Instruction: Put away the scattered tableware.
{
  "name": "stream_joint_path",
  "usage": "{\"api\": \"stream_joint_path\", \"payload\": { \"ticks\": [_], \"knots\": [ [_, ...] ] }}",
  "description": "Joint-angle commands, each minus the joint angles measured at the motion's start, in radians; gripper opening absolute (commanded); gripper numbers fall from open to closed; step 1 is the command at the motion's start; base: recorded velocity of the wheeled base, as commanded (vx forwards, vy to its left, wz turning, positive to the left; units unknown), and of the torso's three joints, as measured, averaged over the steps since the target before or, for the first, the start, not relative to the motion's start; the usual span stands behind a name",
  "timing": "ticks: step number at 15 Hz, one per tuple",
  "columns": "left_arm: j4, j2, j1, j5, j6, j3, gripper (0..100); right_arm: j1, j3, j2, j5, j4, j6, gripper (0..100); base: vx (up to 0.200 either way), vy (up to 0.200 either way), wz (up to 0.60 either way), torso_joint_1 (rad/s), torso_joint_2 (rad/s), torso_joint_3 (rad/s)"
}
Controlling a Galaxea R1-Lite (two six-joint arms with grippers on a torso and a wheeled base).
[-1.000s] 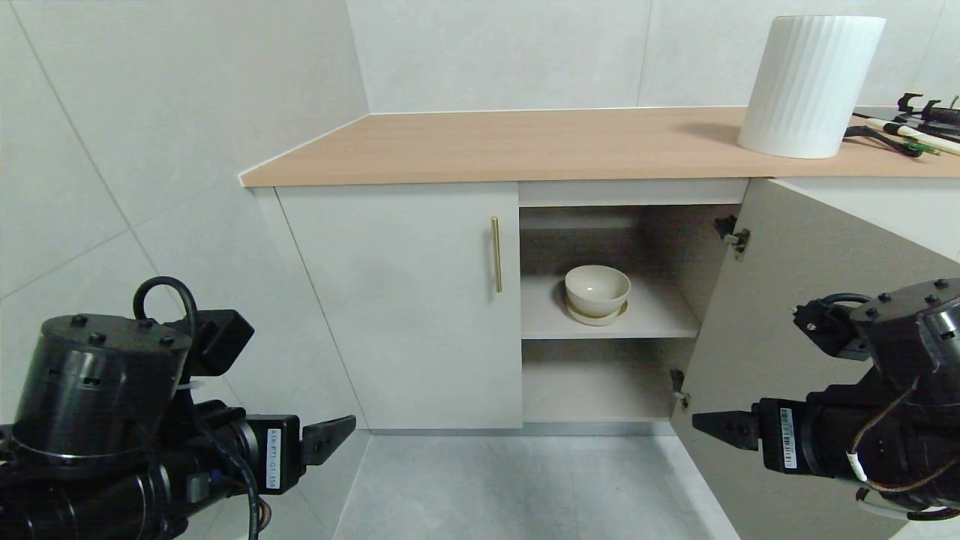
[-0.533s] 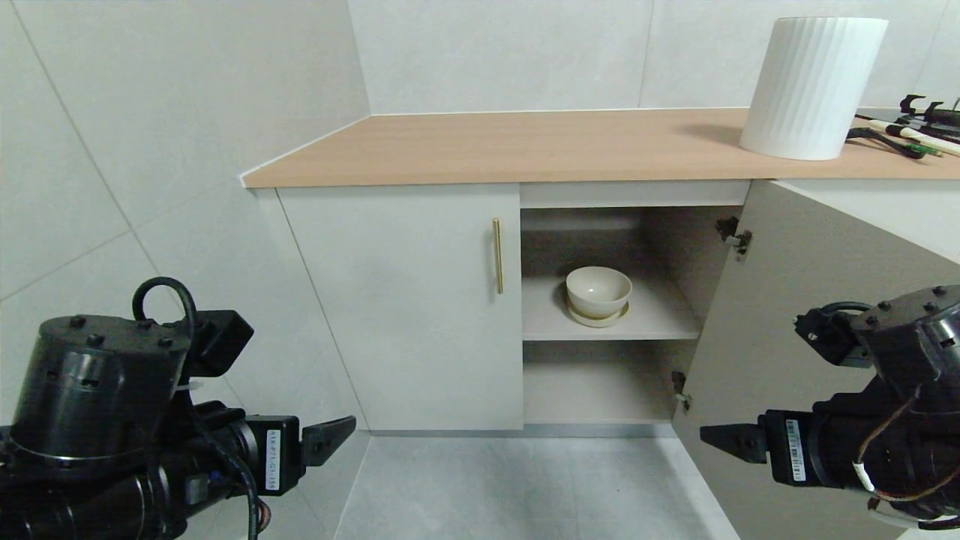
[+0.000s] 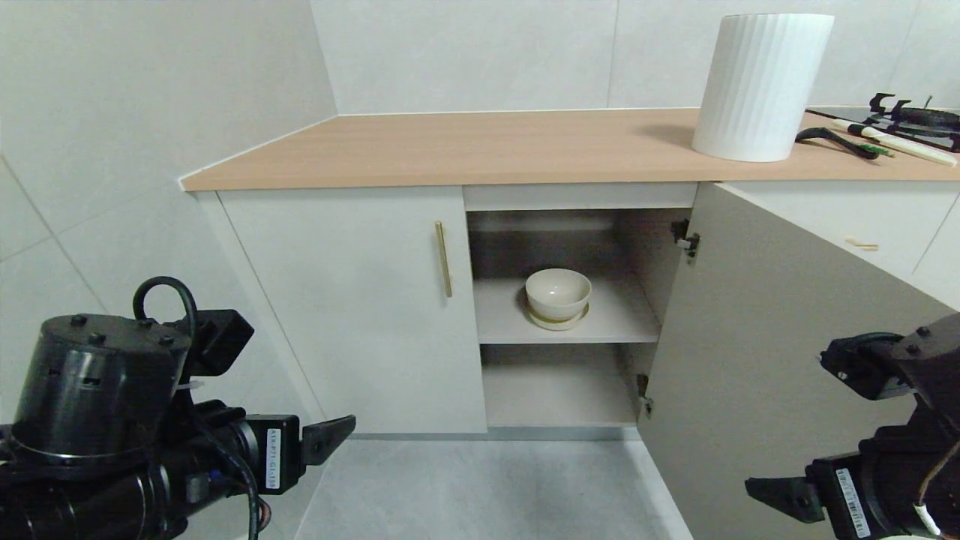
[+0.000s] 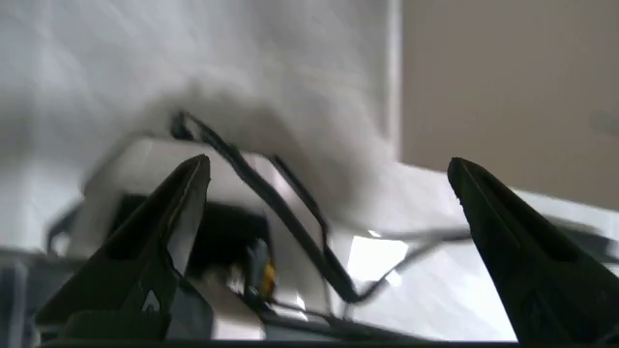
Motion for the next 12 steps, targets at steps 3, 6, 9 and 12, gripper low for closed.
{"api": "stream_joint_path", "payload": {
  "ticks": [3,6,9,12],
  "knots": [
    [0.000,0.001,0.000,0.000,-0.001,0.000,100,0.004,-0.025,-0.083,0.017,0.127,-0.059,100,0.000,-0.200,0.00,0.002,0.00,-0.002],
    [0.000,0.001,0.000,0.000,-0.001,0.002,100,0.004,-0.081,-0.168,0.115,0.293,-0.106,100,0.000,0.000,0.00,0.000,0.00,0.000],
    [0.000,0.000,0.000,0.000,-0.001,0.002,100,-0.001,-0.094,-0.174,0.109,0.351,-0.132,100,0.000,0.000,0.00,0.000,0.00,0.000],
    [0.000,0.001,0.000,0.000,-0.001,0.002,100,-0.029,-0.104,-0.177,0.004,0.389,-0.132,100,0.000,0.000,0.00,0.000,0.00,0.000]
  ]
}}
